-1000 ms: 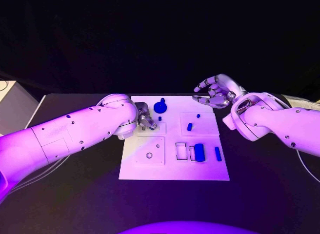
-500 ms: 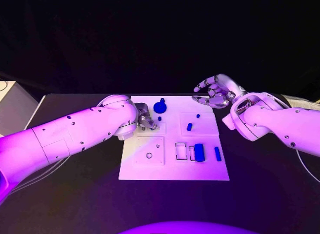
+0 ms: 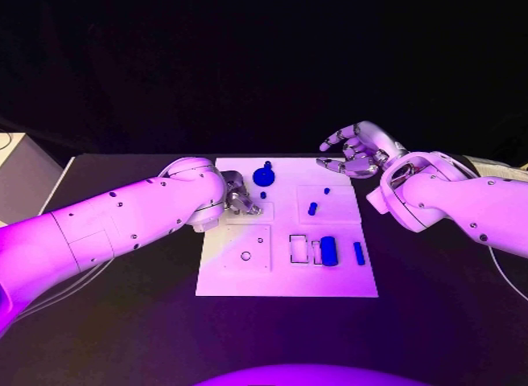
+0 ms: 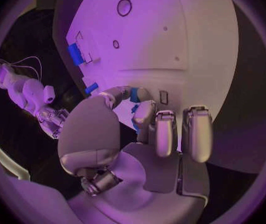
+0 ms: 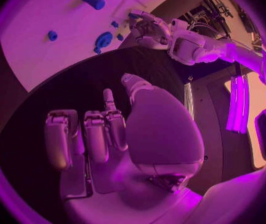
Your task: Assemble the parts on the task board
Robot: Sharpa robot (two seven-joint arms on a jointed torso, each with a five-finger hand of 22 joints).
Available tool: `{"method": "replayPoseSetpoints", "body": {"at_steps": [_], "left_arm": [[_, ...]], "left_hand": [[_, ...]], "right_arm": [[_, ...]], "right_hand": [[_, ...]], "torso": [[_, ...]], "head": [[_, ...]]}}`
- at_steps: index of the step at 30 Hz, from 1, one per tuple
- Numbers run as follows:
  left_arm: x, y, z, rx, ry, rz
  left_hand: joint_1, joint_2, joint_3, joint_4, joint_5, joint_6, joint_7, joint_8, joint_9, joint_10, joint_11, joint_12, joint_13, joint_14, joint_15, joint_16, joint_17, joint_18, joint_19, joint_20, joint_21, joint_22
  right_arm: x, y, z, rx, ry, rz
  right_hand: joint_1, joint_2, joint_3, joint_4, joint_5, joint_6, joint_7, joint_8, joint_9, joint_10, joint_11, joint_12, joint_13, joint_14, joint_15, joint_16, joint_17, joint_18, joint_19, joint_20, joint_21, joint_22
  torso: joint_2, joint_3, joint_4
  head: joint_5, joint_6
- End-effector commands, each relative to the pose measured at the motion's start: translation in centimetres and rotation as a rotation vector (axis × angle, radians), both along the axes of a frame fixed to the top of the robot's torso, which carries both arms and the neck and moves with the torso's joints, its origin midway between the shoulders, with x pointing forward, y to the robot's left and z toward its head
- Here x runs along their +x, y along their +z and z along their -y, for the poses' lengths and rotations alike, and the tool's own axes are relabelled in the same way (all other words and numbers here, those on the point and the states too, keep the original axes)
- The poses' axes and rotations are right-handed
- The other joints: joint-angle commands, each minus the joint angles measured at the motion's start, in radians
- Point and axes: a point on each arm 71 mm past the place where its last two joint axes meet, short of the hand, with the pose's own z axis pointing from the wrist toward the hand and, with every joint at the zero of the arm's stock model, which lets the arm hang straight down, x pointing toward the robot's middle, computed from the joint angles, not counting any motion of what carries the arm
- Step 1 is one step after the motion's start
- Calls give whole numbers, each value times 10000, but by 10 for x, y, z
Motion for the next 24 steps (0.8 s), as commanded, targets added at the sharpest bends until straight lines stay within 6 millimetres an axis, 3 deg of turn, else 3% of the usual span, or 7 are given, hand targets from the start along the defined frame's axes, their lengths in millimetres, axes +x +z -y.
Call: {"method": "replayPoseSetpoints", "body": {"at_steps": [1, 8, 10, 11, 18, 24], "left_arm": [[-3, -3, 3, -18, -168, -233], [-2, -3, 0, -13, -93, -172], [-2, -3, -1, -15, -65, -153], [-2, -3, -1, -17, -48, -139], [-1, -2, -4, -66, 77, -23], [-1, -1, -4, -146, 148, 48]], "left_hand": [[-15, -35, -140, 57, -64, -1, -32, -50, -11, 60, 36, -55, 16, 1075, -50, 34, 2635, -147, 167, -60, 12, 852], [48, -50, -684, 381, -293, 8, -35, -80, -2, 52, 34, -58, 35, 1075, -55, 34, 2635, -152, 178, -66, 14, 875], [236, 20, -999, 617, -1054, 5, -37, -106, 5, 35, 39, -73, 30, 1075, -52, 34, 2635, -157, 189, -61, 21, 904], [256, 20, -1081, 692, -1185, 10, -28, -110, 6, 31, 40, -77, 27, 1075, -48, 34, 2635, -158, 191, -61, 22, 909], [295, 36, -1357, 889, -1511, 11, -13, -131, 10, 19, 51, -88, 23, 1075, -41, 34, 2635, -155, 184, -55, 12, 900], [250, 70, -1430, 912, -1584, 12, -7, -140, 8, 19, 57, -85, 30, 1075, -38, 34, 2635, -154, 183, -52, 11, 900]], "right_arm": [[-1, 1, -1, -1, 117, 114], [-1, 1, -1, -2, 107, 113], [-1, 1, -1, -3, 104, 112], [-1, 1, -1, -4, 103, 112], [-1, 1, 0, -3, 87, 120], [-1, 1, 0, -7, 83, 114]], "right_hand": [[-51, -29, 45, 7, -31, -69, 10, -53, 0, 134, -20, 43, 1823, 1062, -7, 43, 2635, -26, 768, -13, -56, 2030], [-61, -27, 42, 13, -48, -66, 10, -51, 1, 131, -20, 40, 1820, 1062, -6, 43, 2635, -25, 767, -13, -60, 2027], [-61, -27, 42, 13, -48, -66, 10, -51, 1, 131, -20, 40, 1820, 1062, -6, 43, 2635, -25, 767, -13, -60, 2027], [-61, -27, 42, 13, -48, -66, 10, -51, 1, 131, -20, 40, 1820, 1062, -6, 43, 2635, -25, 767, -13, -60, 2027], [-86, -28, 33, 23, -79, -72, 10, -55, 1, 124, -18, 32, 1813, 1062, -6, 43, 2635, -22, 762, -13, -71, 2019], [-86, -28, 33, 23, -79, -72, 10, -55, 1, 124, -18, 32, 1813, 1062, -6, 43, 2635, -22, 762, -13, -71, 2019]], "torso": [[7, -3, -1], [3, 2, 3], [-1, 2, 0], [-1, 2, 0], [4, -1, -2], [8, -2, -1]], "head": [[-9, 10], [-6, 1], [-9, 1], [-10, -2], [-11, 17], [-15, 22]]}}
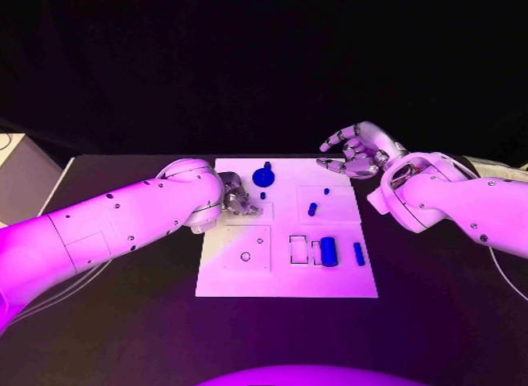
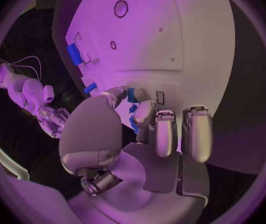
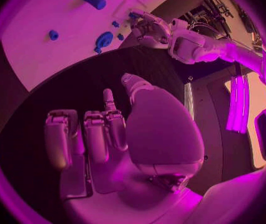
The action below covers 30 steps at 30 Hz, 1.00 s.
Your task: Assemble the parts on the task board
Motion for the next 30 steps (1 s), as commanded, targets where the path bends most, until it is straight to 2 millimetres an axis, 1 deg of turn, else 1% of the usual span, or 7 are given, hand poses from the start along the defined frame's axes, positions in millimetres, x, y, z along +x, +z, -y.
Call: {"method": "replayPoseSetpoints", "body": {"at_steps": [1, 15, 18, 20, 23, 26, 30], "left_arm": [[0, 0, 1, -142, 53, 34], [-1, 0, 0, -357, 103, -78], [-1, 0, 0, -420, 104, -114], [-1, 1, 1, -454, 102, -133], [-2, 1, 0, -495, 102, -159], [-2, 1, 0, -522, 120, -158], [-1, 1, -2, -536, 159, -119]], "left_hand": [[52, 45, -86, -3, -79, -16, 30, -55, 12, -1, 35, -49, 1, 1075, -38, 33, 2635, -154, 197, -36, 9, 895], [-212, 94, -576, 2, -465, -23, 41, -94, 11, -9, 49, -45, 20, 1075, -23, 33, 2635, -157, 206, -18, 12, 919], [-226, 140, -938, 7, -798, -30, 45, -114, 13, -23, 53, -55, 14, 1075, -19, 33, 2635, -154, 200, -12, 5, 913], [-184, 257, -1331, 10, -1158, -29, 43, -132, 11, -33, 52, -63, 9, 1075, -17, 33, 2635, -154, 199, -8, 1, 916], [6, 581, -2228, 19, -1660, -29, 27, -169, 5, -42, 69, -66, 14, 1075, -20, 33, 2635, -153, 198, -1, -5, 922], [169, 839, -2902, 28, -1950, -31, 46, -193, 2, -52, 59, -73, 11, 1075, -13, 33, 2635, -153, 198, 2, -8, 931], [268, 1014, -3275, 28, -2173, -29, 49, -199, 5, -57, 61, -75, 10, 1075, -9, 33, 2635, -151, 196, 4, -13, 931]], "right_arm": [[-1, 1, -1, -12, 109, 94], [0, 1, 0, -21, 94, 86], [0, 1, 0, -23, 90, 85], [0, 1, 0, -23, 89, 84], [0, 0, 0, -25, 87, 84], [0, 0, 0, -26, 86, 84], [0, 0, 0, -27, 83, 85]], "right_hand": [[-94, -27, 31, 26, -40, -75, 11, -57, 0, 134, -18, 42, 1823, 1062, -6, 43, 2635, -25, 766, -13, -27, 2029], [-103, -21, 31, 29, -39, -78, 11, -60, 0, 135, -18, 43, 1824, 1062, -6, 43, 2635, -24, 765, -13, -30, 2026], [-103, -21, 31, 29, -39, -78, 11, -60, 0, 135, -18, 43, 1824, 1062, -6, 43, 2635, -24, 765, -13, -30, 2026], [-103, -21, 31, 29, -39, -78, 11, -60, 0, 135, -18, 43, 1824, 1062, -6, 43, 2635, -24, 765, -13, -30, 2026], [-103, -21, 31, 29, -39, -78, 11, -60, 0, 135, -18, 43, 1824, 1062, -6, 43, 2635, -24, 765, -13, -30, 2026], [-111, -15, 31, 29, -32, -81, 11, -62, 0, 134, -19, 42, 1823, 1062, -5, 43, 2635, -24, 766, -12, -28, 2028], [-111, -15, 31, 29, -32, -81, 11, -62, 0, 134, -19, 42, 1823, 1062, -5, 43, 2635, -24, 766, -12, -28, 2028]], "torso": [[5, -3, 0], [-1, 4, 4], [1, 5, 3], [-1, 4, 3], [-4, 6, 4], [-5, 7, 3], [0, 5, 1]], "head": [[-3, 1], [-3, -6], [-5, -2], [-1, 2], [1, 7], [7, 15], [0, 21]]}}
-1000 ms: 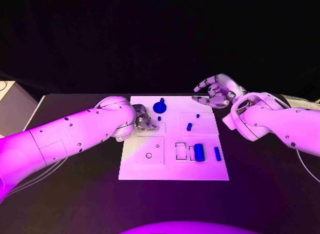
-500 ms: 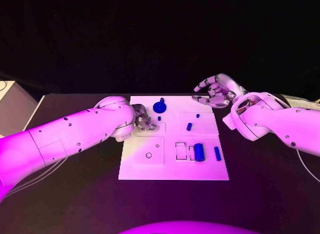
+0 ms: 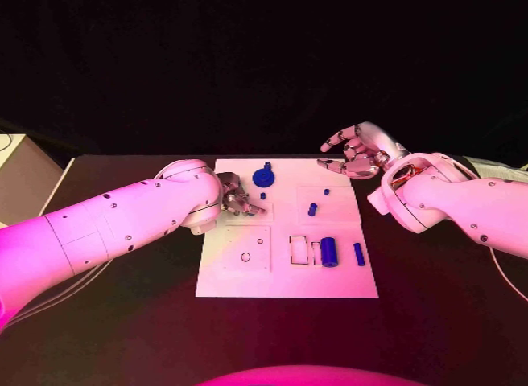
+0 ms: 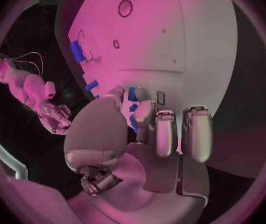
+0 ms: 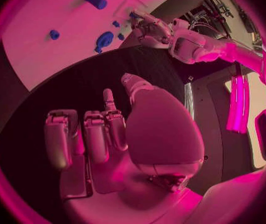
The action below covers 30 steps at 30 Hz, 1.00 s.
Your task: Assemble the parts on the task board
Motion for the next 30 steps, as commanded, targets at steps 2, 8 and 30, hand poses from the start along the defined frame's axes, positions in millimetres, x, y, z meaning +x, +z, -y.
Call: {"method": "replayPoseSetpoints", "body": {"at_steps": [2, 8, 30], "left_arm": [[0, 1, 1, -214, -8, 28], [-1, 2, -2, -200, 27, 88], [-3, 14, -8, -1565, 394, 70]], "left_hand": [[28, 187, -202, 2, -130, -28, 50, -44, 6, -34, 42, -26, -1, 1075, -10, 34, 2634, -150, 196, 4, -14, 931], [80, 278, -405, 2, -288, -24, 51, -43, 10, -35, 43, -25, 0, 1075, -8, 34, 2634, -151, 197, 6, -15, 935], [331, 495, -1346, 11, -392, -554, 256, -249, -3, -721, 211, -858, -1043, 1075, 99, 34, 2634, 27, -252, 91, -463, 127]], "right_arm": [[0, 1, -1, -22, 108, 83], [0, 0, -1, -23, 104, 83], [0, 0, 1, -35, 74, 65]], "right_hand": [[-112, -15, 34, 32, -33, -81, 11, -62, 0, 134, -19, 42, 1817, 1062, -5, 43, 2634, -23, 766, -12, -28, 2031], [-112, -15, 34, 32, -33, -81, 11, -62, 0, 134, -19, 42, 1817, 1062, -5, 43, 2634, -23, 766, -12, -28, 2031], [-122, -11, 33, 32, -22, -84, 10, -64, 0, 139, -19, 48, 1821, 1062, -6, 43, 2634, -24, 767, -12, -25, 2034]], "torso": [[3, -4, -2], [2, -6, 1], [-1, -6, 5]], "head": [[-6, 10], [-10, 22], [-9, 52]]}}
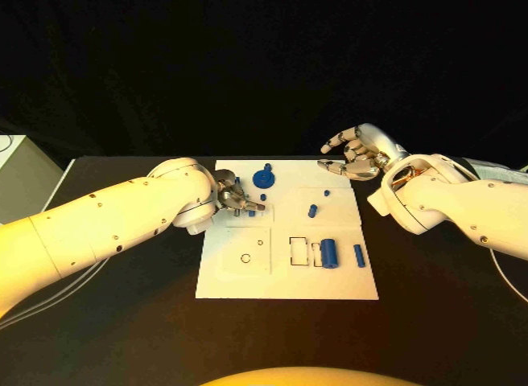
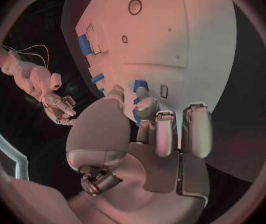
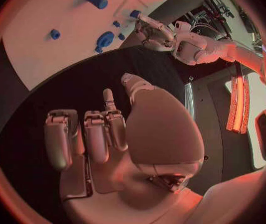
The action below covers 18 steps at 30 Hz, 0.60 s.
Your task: Assemble the parts on the task board
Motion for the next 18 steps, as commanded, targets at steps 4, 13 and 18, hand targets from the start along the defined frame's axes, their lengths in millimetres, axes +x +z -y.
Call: {"method": "replayPoseSetpoints", "body": {"at_steps": [4, 13, 18], "left_arm": [[0, 7, -2, -976, 249, 118], [-5, 14, -9, -1329, 147, 320], [-9, 15, -13, -1314, 100, 461]], "left_hand": [[207, 245, -144, -9, -6, -275, 63, -178, -56, -281, 80, -341, -437, 1036, 108, 33, 2635, 44, -116, 29, -109, 46], [1398, 337, 1386, -19, 206, -1265, 792, -1849, -1571, -2034, 698, -2599, -3270, 765, 643, -423, 1995, 284, -763, 440, -850, -1088], [1204, -92, 2448, -15, 186, -1414, 1000, -2320, -2244, -2157, 886, -2592, -3459, 715, 807, -477, 1906, 330, -865, 604, -1008, -1290]], "right_arm": [[0, 0, 0, -27, 93, 65], [-1, 0, 2, -28, 66, 69], [-1, 0, 3, -31, 38, 65]], "right_hand": [[-122, -11, 34, 32, -24, -84, 11, -64, 0, 139, -19, 47, 1825, 1062, -6, 43, 2634, -24, 767, -12, -25, 2028], [-142, 0, 33, 34, -12, -85, 10, -67, 1, 139, -19, 47, 1824, 1062, -6, 43, 2634, -26, 771, -12, -18, 2035], [-142, 0, 33, 34, -12, -85, 10, -67, 1, 139, -19, 47, 1824, 1062, -6, 43, 2634, -26, 771, -12, -18, 2035]], "torso": [[6, 11, 2], [5, 17, -7], [-4, 22, 3]], "head": [[-10, 5], [-35, 10], [-56, 2]]}}
